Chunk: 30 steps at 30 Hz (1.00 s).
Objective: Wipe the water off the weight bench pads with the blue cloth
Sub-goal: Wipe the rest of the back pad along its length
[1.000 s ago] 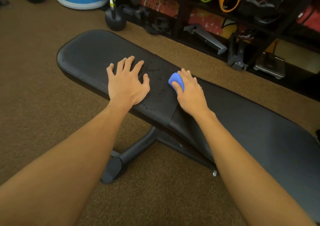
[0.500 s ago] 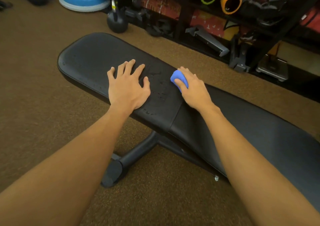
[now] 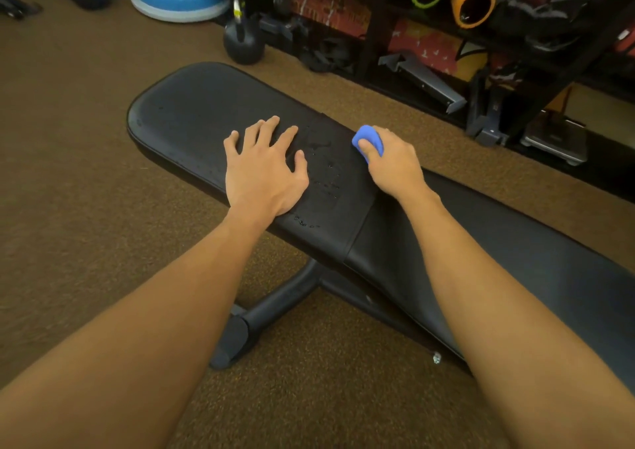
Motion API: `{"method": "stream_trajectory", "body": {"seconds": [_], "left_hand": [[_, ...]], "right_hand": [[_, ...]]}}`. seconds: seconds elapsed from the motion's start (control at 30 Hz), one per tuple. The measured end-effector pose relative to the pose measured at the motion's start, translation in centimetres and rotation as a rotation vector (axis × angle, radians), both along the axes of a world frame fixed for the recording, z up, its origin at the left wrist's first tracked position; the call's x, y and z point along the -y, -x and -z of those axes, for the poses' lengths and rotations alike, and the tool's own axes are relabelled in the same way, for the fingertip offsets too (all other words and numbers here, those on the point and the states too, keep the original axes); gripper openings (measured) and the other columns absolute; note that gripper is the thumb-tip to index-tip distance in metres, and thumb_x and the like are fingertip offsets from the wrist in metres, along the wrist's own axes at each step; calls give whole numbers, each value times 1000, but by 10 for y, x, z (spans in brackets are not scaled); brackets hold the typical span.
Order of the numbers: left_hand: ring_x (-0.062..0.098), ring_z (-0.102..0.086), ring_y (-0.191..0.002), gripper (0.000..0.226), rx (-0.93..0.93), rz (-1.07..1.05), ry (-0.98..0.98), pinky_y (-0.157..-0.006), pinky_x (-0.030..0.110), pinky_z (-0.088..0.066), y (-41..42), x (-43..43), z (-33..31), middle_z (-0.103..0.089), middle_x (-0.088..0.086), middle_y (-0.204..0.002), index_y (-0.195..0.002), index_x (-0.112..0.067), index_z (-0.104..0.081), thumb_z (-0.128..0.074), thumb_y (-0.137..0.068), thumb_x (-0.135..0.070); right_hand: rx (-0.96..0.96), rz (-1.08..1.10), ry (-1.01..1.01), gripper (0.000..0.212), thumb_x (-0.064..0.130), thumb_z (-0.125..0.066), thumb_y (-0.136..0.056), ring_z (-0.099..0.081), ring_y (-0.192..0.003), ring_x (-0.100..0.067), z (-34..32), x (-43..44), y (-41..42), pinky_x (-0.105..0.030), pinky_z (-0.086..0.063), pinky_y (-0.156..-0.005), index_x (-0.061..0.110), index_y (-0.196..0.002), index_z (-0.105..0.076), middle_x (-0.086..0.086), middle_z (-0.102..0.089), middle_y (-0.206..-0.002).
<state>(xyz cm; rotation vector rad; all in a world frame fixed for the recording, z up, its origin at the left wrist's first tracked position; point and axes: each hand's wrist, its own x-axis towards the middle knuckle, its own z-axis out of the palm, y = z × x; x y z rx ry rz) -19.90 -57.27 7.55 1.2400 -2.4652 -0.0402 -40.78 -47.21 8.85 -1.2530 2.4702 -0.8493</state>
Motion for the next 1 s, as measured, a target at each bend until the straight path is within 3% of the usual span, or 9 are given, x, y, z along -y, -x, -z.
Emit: {"method": "stream_trajectory", "body": {"seconds": [0.1,0.17,0.27,0.43,0.6,0.8,0.93,1.0], "left_hand": [[21,-31,-157,59,-2,-2,-4,-128,55,-19,0,0,0,-40,-1,-170,-158,-35,-51,-33,-106,-56],[21,-31,-158,59,2,-6,-4,-128,55,-19,0,0,0,-40,-1,-170,-158,-35,-51,-33,-105,-55],[21,-31,-158,59,-3,0,-14,-128,55,-19,0,0,0,-40,-1,-170,-158,-35,-50,-33,-106,-54],[21,-32,-157,58,-15,-1,-13,-128,56,-20,0,0,0,-41,-1,-170,-158,-34,-51,-34,-106,-54],[21,-32,-157,57,-26,0,-17,-128,55,-19,-1,0,1,-41,-1,-169,-157,-33,-52,-34,-107,-52],[21,-32,-158,55,-29,-5,-10,-128,56,-20,-1,0,1,-42,-1,-169,-157,-34,-53,-34,-108,-50],[20,-34,-157,54,-38,-9,-1,-127,56,-22,-1,1,3,-44,-1,-168,-155,-34,-55,-35,-107,-49],[20,-34,-157,54,-47,-12,-2,-127,56,-23,-1,1,3,-45,-1,-168,-155,-34,-56,-35,-107,-48]], "right_hand": [[-39,-23,9,43,39,-52,-109,-54,-135,-28,-2,21,-14,-39,-40,-108,18,-146,-54,-5,-58,-147],[-68,-142,-8,51,38,-52,-109,-40,-150,-21,-2,14,-21,-35,-28,-121,20,-156,-45,-1,-47,-161],[-81,-227,-54,55,37,-52,-110,-25,-158,-15,0,-10,-10,-29,-13,-125,22,-161,-39,3,-37,-168],[-71,-68,-18,53,37,-47,-111,-18,-161,-23,2,19,-16,-43,-11,-131,19,-161,-39,-1,-30,-172],[-129,-307,-29,55,39,-50,-110,-21,-159,-10,4,-14,-23,-27,-9,-127,25,-161,-38,8,-34,-169],[-100,-108,-5,54,37,-47,-111,-15,-162,-19,5,8,-24,-43,-10,-132,21,-161,-38,2,-28,-172],[-128,-330,-6,54,37,-50,-110,-18,-159,-8,4,-18,-38,-28,-8,-128,24,-161,-38,8,-32,-170],[-125,-331,-36,55,39,-50,-110,-17,-159,-7,4,-29,-25,-26,-7,-127,25,-162,-36,10,-31,-170]]}}
